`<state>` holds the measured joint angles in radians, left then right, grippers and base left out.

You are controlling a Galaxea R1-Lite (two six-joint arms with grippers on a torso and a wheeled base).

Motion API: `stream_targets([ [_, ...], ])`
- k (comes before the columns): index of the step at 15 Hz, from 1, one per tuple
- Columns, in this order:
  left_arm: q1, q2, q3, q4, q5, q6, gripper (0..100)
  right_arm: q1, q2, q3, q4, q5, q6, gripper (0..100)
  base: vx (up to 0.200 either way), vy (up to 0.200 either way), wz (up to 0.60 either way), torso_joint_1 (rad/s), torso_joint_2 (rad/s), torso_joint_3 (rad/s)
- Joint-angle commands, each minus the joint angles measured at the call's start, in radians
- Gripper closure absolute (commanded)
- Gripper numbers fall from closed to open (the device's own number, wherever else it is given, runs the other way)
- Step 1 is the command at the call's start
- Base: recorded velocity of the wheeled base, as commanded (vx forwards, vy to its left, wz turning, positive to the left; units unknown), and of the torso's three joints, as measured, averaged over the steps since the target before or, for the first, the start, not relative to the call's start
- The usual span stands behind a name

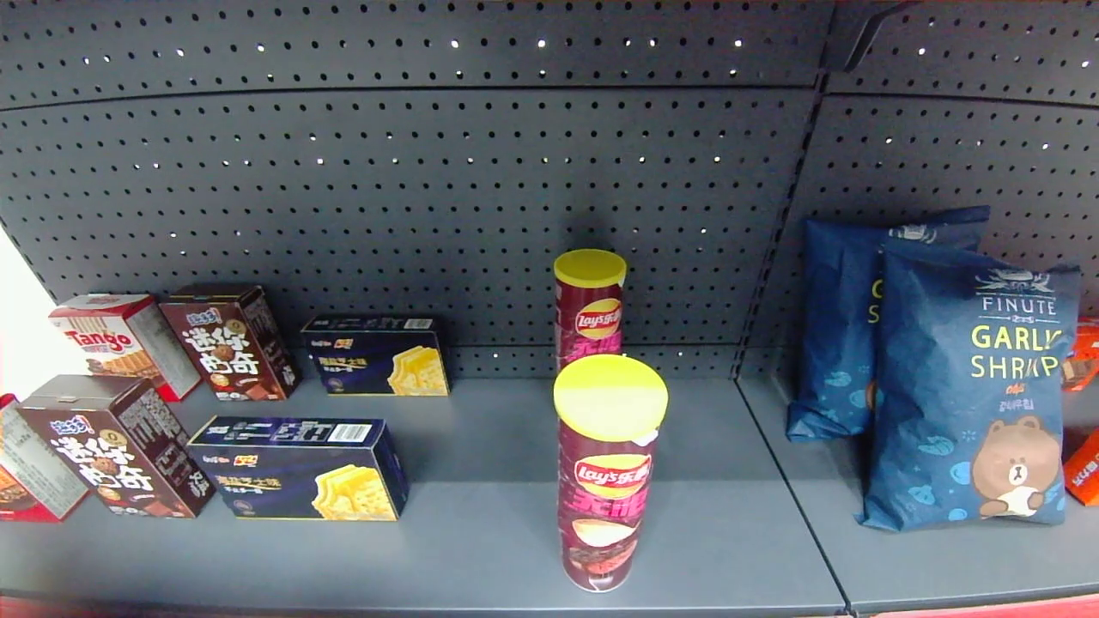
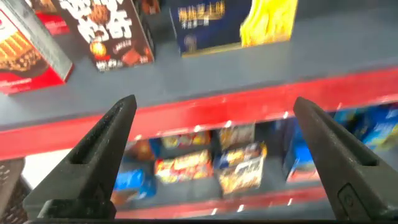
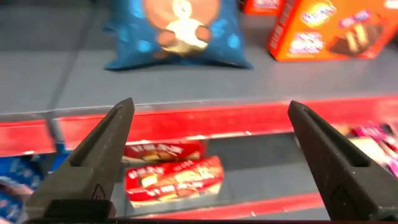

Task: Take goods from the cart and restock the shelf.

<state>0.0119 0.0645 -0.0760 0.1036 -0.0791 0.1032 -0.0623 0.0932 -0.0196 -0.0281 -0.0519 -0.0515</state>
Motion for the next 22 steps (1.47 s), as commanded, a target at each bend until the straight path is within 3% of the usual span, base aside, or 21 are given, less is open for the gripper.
stream_targets([
  [1,-0.012,-0.054,0.005,-0.002,-0.002,-0.023,0,-0.001,-0.015,-0.002,0.005,0.037,0.002,0,0.0,0.0,0.0,0.0,0.0,0.0],
  [3,-0.012,-0.058,0.048,-0.042,-0.027,-0.039,0,-0.001,-0.015,-0.002,0.004,0.007,0.013,0,0.0,0.0,0.0,0.0,0.0,0.0],
  [5,-0.012,-0.057,0.074,-0.104,-0.027,-0.04,0,-0.001,-0.015,0.001,-0.004,-0.112,0.022,0,0.0,0.0,0.0,0.0,0.0,0.0],
  [6,-0.012,-0.058,0.076,-0.102,-0.028,-0.039,0,0.001,-0.015,0.001,-0.003,-0.085,0.018,0,0.0,0.0,0.0,0.0,0.0,0.0],
  [7,-0.013,-0.058,0.074,-0.102,-0.033,-0.036,0,0.038,-0.043,-0.002,0.004,0.035,0.005,0,0.0,0.0,0.0,0.0,0.0,0.0],
  [8,-0.013,-0.058,0.076,-0.102,-0.033,-0.036,0,0.067,-0.084,-0.008,0.023,0.086,0.004,0,0.0,0.0,0.0,0.0,0.0,0.0],
  [9,-0.013,-0.058,0.076,-0.102,-0.033,-0.036,0,0.064,-0.093,-0.008,0.031,0.084,0.016,0,0.0,0.0,0.0,0.0,0.0,0.0],
  [10,-0.013,-0.057,0.076,-0.102,-0.031,-0.037,0,0.064,-0.093,-0.003,0.022,0.072,0.035,0,0.0,0.0,0.0,0.0,0.0,0.0],
  [12,-0.013,-0.057,0.074,-0.102,-0.03,-0.039,0,0.064,-0.093,0.02,-0.03,-0.106,0.084,0,0.0,0.0,0.0,0.0,0.0,0.0],
  [13,-0.013,-0.057,0.076,-0.104,-0.033,-0.034,0,0.064,-0.093,0.02,-0.03,-0.082,0.078,0,0.0,0.0,0.0,0.0,0.0,0.0],
  [14,-0.013,-0.058,0.074,-0.104,-0.033,-0.033,0,0.062,-0.093,0.02,-0.03,0.006,0.028,0,0.0,0.0,0.0,0.0,0.0,0.0],
  [15,-0.013,-0.057,0.074,-0.104,-0.025,-0.04,0,0.062,-0.093,0.02,-0.03,0.0,0.018,0,0.0,0.0,0.0,0.0,0.0,0.0],
  [19,-0.012,-0.058,0.076,-0.104,-0.007,-0.04,0,0.062,-0.093,0.02,-0.033,-0.112,0.042,0,0.0,0.0,0.0,0.0,0.0,0.0],
  [21,-0.013,-0.058,0.076,-0.104,0.039,-0.042,0,0.062,-0.093,0.02,-0.03,-0.144,0.047,0,0.0,0.0,0.0,0.0,0.0,0.0],
  [22,-0.013,-0.058,0.076,-0.104,0.041,-0.042,0,0.062,-0.093,0.018,-0.029,-0.209,0.047,0,0.0,0.0,0.0,0.0,0.0,0.0],
])
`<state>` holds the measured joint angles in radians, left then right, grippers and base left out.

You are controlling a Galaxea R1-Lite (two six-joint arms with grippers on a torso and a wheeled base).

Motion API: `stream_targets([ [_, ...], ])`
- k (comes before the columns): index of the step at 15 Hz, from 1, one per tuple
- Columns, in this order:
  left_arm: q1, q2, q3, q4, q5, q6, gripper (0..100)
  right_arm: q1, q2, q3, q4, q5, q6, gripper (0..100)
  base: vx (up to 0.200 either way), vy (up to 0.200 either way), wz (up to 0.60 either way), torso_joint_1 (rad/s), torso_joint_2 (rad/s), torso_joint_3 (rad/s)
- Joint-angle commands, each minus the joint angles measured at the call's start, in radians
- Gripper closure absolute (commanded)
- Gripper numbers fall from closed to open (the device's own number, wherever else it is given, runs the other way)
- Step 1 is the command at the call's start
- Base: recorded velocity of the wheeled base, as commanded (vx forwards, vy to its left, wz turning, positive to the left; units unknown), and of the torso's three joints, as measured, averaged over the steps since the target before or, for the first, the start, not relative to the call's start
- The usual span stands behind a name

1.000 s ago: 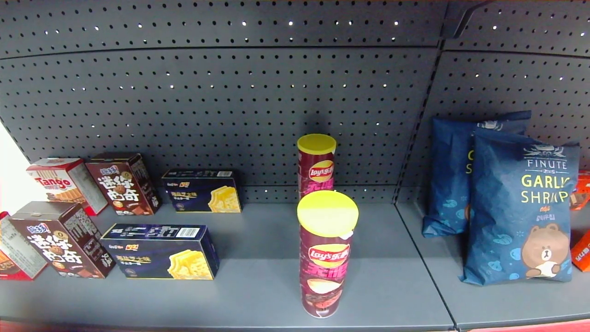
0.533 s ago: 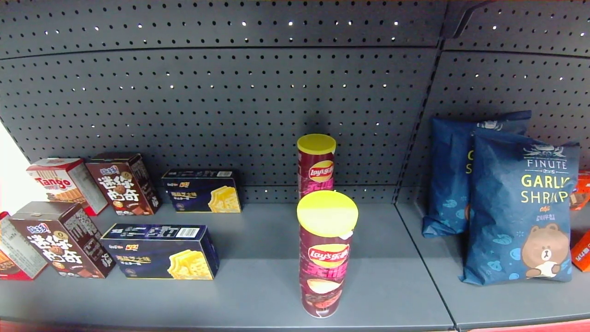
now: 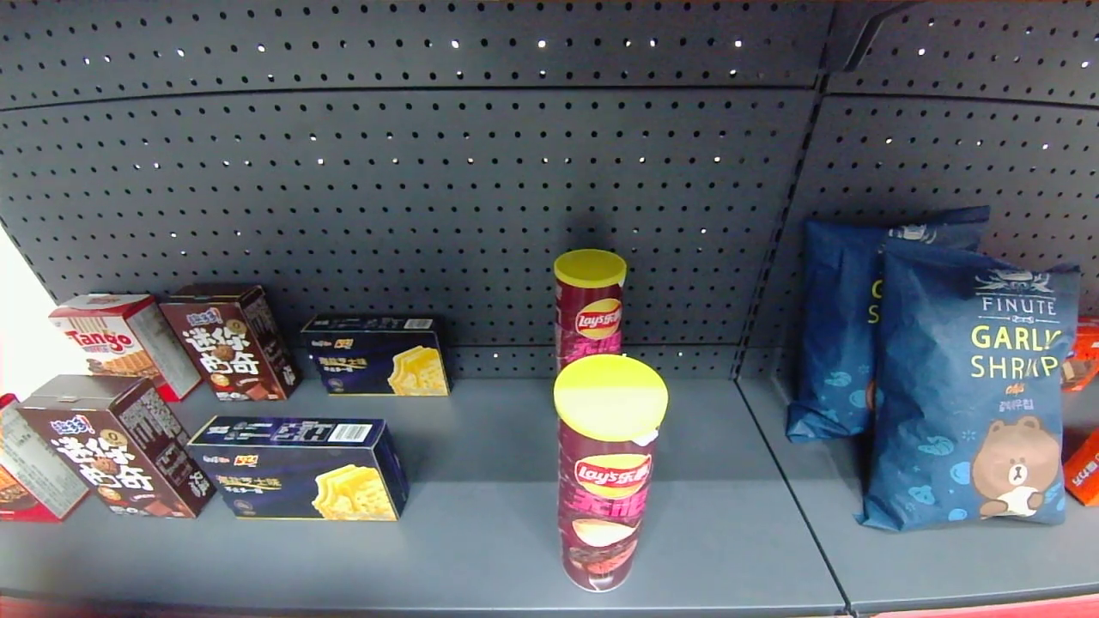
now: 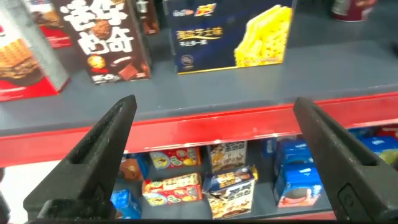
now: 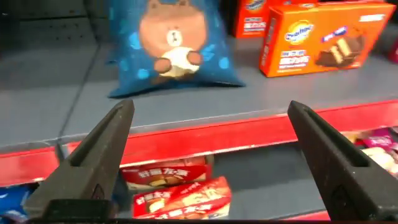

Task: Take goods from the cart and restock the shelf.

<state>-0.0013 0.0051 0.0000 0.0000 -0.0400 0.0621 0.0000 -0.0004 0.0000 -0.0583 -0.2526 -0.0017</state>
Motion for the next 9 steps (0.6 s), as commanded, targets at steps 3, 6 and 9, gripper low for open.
stream_targets([
  [3,0.0,0.001,0.0,0.0,-0.004,0.001,0,0.002,0.0,0.0,-0.002,0.127,0.006,0,0.0,0.0,0.0,0.0,0.0,0.0],
  [6,0.0,0.001,0.0,0.0,-0.041,0.001,0,0.002,0.0,-0.002,0.061,0.283,0.008,0,0.0,0.0,0.0,0.0,0.0,0.0],
  [9,0.0,0.001,0.0,0.0,-0.075,0.018,0,0.0,0.0,0.0,0.058,0.282,0.006,0,0.0,0.0,0.0,0.0,0.0,0.0],
])
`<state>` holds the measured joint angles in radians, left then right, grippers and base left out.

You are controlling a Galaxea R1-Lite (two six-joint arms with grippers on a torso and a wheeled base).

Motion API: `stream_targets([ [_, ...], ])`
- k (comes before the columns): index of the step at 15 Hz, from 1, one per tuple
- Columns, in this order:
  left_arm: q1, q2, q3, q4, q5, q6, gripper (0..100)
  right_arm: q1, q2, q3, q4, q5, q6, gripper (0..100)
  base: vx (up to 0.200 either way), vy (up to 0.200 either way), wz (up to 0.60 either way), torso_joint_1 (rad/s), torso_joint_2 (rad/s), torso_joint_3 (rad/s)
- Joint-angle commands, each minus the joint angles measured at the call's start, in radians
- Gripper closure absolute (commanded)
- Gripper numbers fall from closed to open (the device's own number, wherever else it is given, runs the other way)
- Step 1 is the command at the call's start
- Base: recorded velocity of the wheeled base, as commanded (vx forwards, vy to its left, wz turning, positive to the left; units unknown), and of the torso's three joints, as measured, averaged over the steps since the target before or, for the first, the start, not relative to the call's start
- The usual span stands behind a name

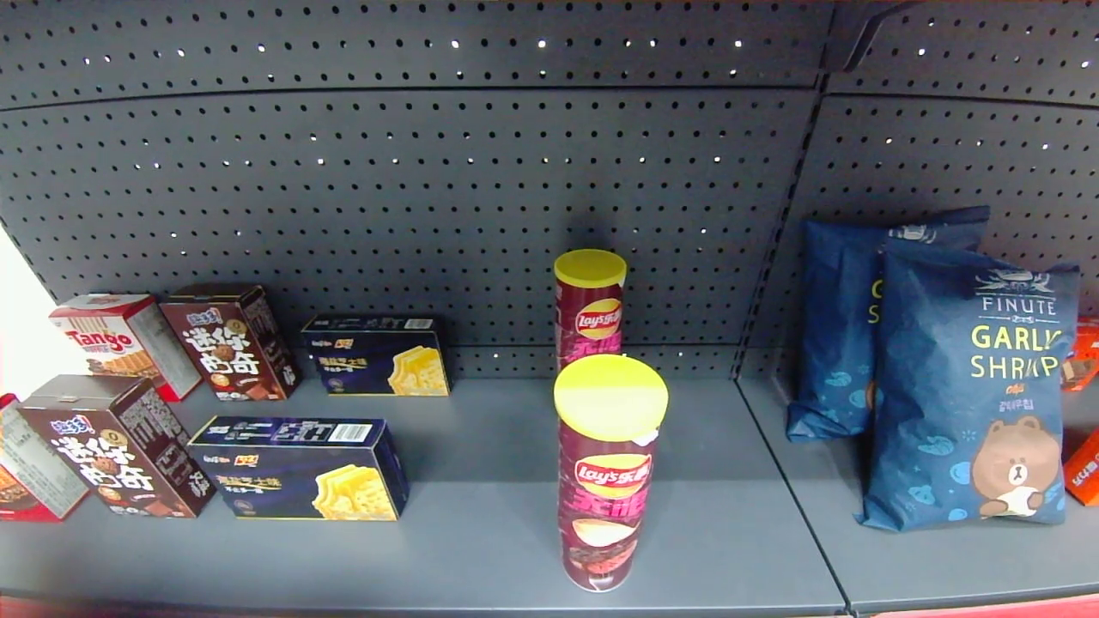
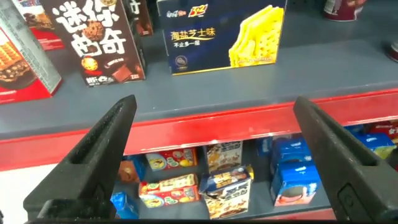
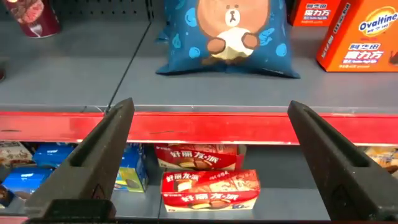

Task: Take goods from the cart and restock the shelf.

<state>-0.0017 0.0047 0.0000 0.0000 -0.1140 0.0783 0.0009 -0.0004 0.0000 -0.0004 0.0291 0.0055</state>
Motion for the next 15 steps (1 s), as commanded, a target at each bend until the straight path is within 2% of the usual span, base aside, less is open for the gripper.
stream_targets([
  [1,0.0,0.001,0.0,0.002,-0.001,0.001,0,-0.001,0.0,0.0,0.0,0.0,-0.001,0,0.0,0.0,0.0,0.0,0.0,0.0],
  [3,0.002,0.001,0.0,0.0,0.007,0.0,0,0.001,0.0,0.0,-0.001,0.003,-0.001,0,0.0,0.0,0.0,0.0,0.0,0.0],
  [8,0.002,0.003,-0.002,0.002,0.028,-0.037,0,0.001,0.0,0.0,-0.003,0.002,-0.001,0,-0.04,0.0,0.0,0.0,0.0,0.0],
  [12,0.0,0.001,0.0,0.0,0.027,-0.034,0,0.001,0.0,0.0,-0.003,0.002,-0.001,0,0.0,0.0,0.0,0.0,0.0,0.0],
  [14,0.002,0.003,0.0,0.0,0.04,-0.034,0,0.001,0.0,0.0,-0.003,0.002,-0.001,0,0.0,0.0,0.0,0.0,0.0,0.0],
  [15,0.003,0.001,0.0,0.0,0.056,-0.037,0,0.001,0.0,0.0,-0.001,0.002,-0.001,0,0.0,-0.2,0.0,-0.007,0.0,0.002],
])
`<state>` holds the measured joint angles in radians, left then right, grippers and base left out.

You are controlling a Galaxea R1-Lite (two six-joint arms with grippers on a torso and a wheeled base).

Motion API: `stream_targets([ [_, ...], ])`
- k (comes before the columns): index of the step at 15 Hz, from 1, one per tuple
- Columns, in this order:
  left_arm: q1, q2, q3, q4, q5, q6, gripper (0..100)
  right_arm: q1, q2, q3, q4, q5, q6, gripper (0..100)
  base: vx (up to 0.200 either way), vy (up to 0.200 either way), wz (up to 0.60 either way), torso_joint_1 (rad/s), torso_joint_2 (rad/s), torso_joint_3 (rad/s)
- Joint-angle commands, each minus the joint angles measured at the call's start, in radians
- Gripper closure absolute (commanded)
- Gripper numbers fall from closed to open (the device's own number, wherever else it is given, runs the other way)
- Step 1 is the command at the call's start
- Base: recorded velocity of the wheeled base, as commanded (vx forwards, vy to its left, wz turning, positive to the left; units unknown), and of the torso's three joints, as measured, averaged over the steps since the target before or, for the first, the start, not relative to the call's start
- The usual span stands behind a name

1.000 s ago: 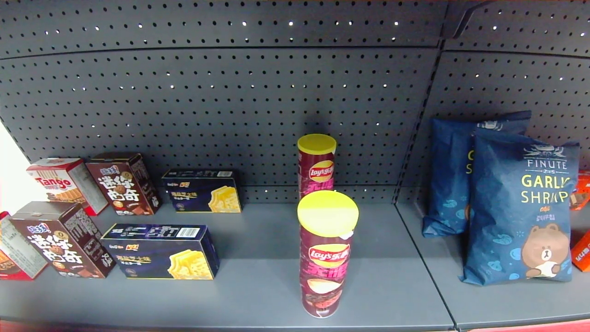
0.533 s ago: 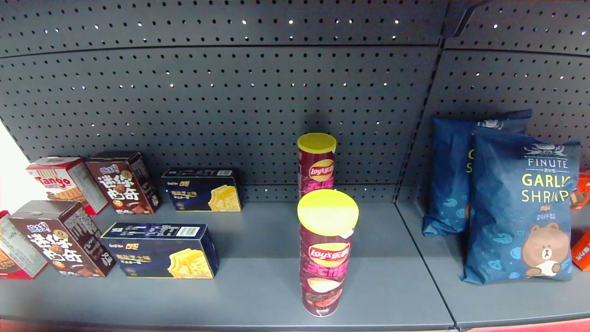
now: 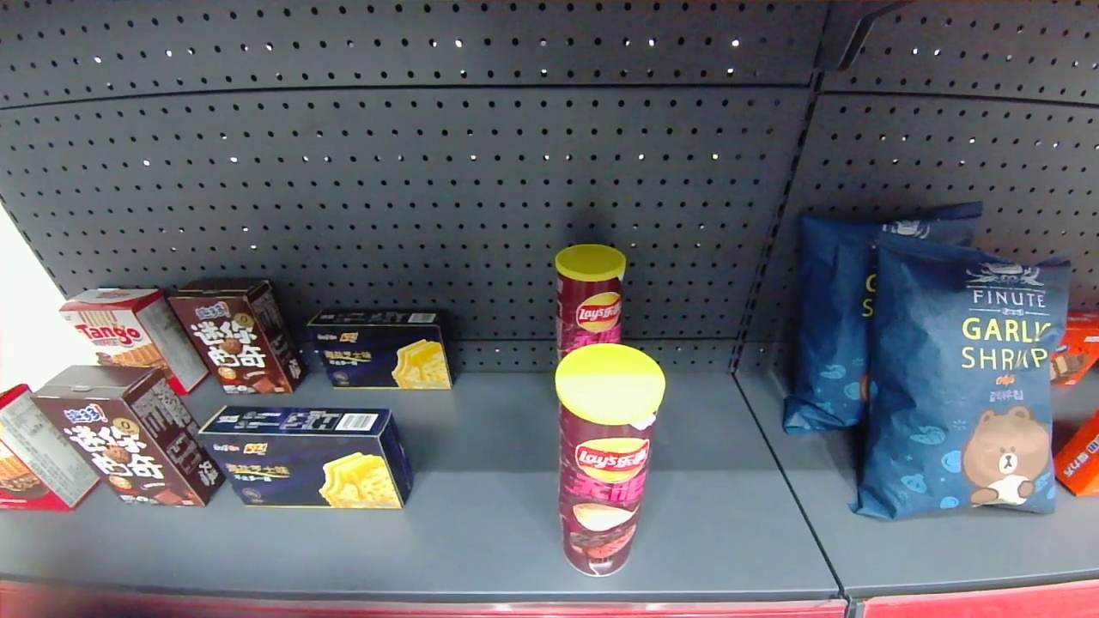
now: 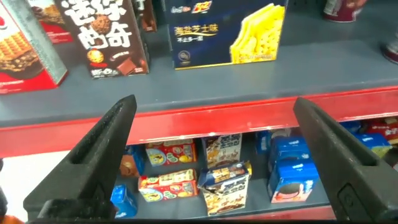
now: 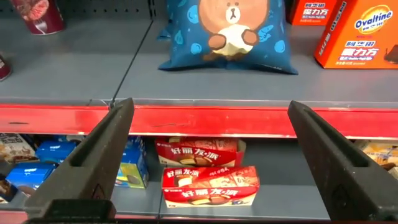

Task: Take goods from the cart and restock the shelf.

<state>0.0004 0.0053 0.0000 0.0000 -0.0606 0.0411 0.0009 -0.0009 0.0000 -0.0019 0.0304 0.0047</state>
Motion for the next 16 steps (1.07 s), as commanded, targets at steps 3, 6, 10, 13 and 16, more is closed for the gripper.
stream_targets([
  [3,0.0,0.001,0.0,0.0,0.002,-0.023,0,0.001,0.001,0.0,0.0,0.0,0.0,0,0.0,0.0,0.0,0.0,0.0,0.0],
  [6,0.0,0.001,0.0,0.0,0.002,-0.023,0,0.001,0.001,0.0,0.0,0.0,0.0,0,0.0,0.0,0.0,0.0,0.0,0.0],
  [10,0.0,0.001,0.0,0.0,0.002,-0.024,0,0.001,0.001,0.0,0.0,0.0,0.0,0,0.0,0.0,0.15,0.001,0.0,0.001],
  [13,0.0,0.001,0.0,0.0,0.001,-0.02,0,0.001,0.001,0.0,0.0,0.0,0.0,0,0.0,0.0,0.0,0.0,0.0,0.0],
  [16,0.0,0.001,0.0,0.0,-0.002,-0.018,0,0.001,0.001,0.0,0.0,0.0,0.0,0,0.0,0.0,0.0,0.0,0.0,0.0],
])
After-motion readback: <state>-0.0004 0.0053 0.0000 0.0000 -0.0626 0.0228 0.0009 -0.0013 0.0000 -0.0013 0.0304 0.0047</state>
